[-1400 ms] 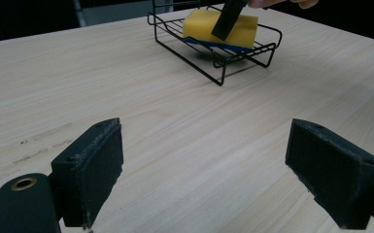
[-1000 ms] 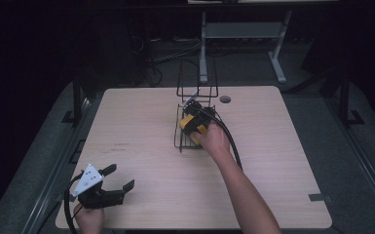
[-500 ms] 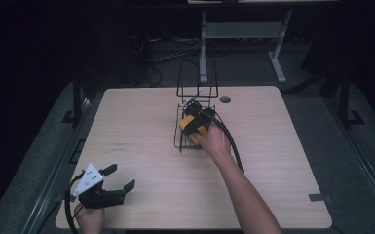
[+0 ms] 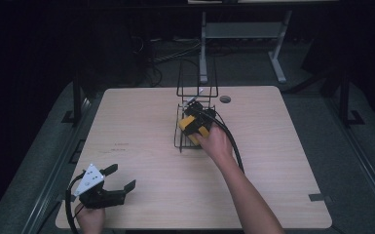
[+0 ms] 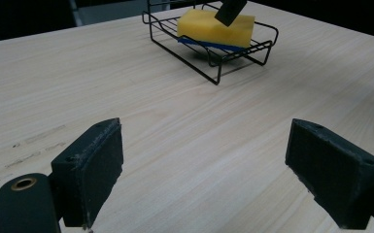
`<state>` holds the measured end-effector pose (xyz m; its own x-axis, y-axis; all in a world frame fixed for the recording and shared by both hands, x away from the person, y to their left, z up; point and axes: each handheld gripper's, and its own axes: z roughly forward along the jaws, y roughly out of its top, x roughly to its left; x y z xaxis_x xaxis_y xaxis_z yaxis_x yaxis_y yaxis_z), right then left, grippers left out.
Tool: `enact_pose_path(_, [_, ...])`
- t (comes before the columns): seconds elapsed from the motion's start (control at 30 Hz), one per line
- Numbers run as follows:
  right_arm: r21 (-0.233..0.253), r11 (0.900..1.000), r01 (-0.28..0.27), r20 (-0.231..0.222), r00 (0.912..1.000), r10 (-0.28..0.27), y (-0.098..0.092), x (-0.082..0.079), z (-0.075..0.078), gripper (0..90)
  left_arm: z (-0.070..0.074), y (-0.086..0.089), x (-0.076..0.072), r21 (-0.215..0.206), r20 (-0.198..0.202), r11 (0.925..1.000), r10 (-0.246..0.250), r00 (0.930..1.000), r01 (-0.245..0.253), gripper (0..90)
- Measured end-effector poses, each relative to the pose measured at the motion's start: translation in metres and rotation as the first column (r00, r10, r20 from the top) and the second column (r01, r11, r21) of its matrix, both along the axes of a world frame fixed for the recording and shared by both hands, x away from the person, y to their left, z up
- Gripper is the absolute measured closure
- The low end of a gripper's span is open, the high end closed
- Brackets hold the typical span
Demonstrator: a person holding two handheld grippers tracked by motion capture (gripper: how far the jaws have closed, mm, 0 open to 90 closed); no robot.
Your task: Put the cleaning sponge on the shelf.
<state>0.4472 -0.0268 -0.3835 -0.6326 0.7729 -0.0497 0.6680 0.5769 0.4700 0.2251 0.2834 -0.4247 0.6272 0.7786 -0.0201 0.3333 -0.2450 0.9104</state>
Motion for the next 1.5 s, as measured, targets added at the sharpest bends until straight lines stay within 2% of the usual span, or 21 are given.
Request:
enact_pose_path(0.23, [-0.001, 1.000, -0.006, 0.003, 1.0000, 0.006, 0.000, -0.007, 0.004, 18.6, 0.000, 0.000, 0.000, 0.002, -0.002, 1.0000, -0.004, 1.0000, 0.004, 13.0])
enact_pose_path(0.6, [0.006, 1.000, -0.021, -0.040, 0.9990, 0.021, -0.005, -0.018, 0.006, 18.7, 0.000, -0.001, 0.000, 0.005, 0.000, 1.0000, -0.004, 1.0000, 0.004, 12.9])
enact_pose_path(0.9, [-0.018, 0.999, -0.027, -0.072, 0.9971, 0.025, -0.007, -0.027, 0.004, 19.0, 0.000, -0.002, 0.000, 0.004, 0.000, 1.0000, -0.005, 1.0000, 0.005, 13.0])
enact_pose_path(1.3, [-0.044, 0.997, -0.062, -0.077, 0.9953, 0.059, -0.011, -0.042, -0.003, 19.6, 0.000, -0.002, 0.000, 0.005, 0.000, 1.0000, -0.005, 1.0000, 0.005, 12.9])
enact_pose_path(1.5, [-0.046, 0.996, -0.079, -0.067, 0.9949, 0.076, -0.010, -0.057, -0.007, 19.7, 0.000, -0.002, 0.001, 0.005, -0.001, 1.0000, -0.005, 1.0000, 0.005, 13.0])
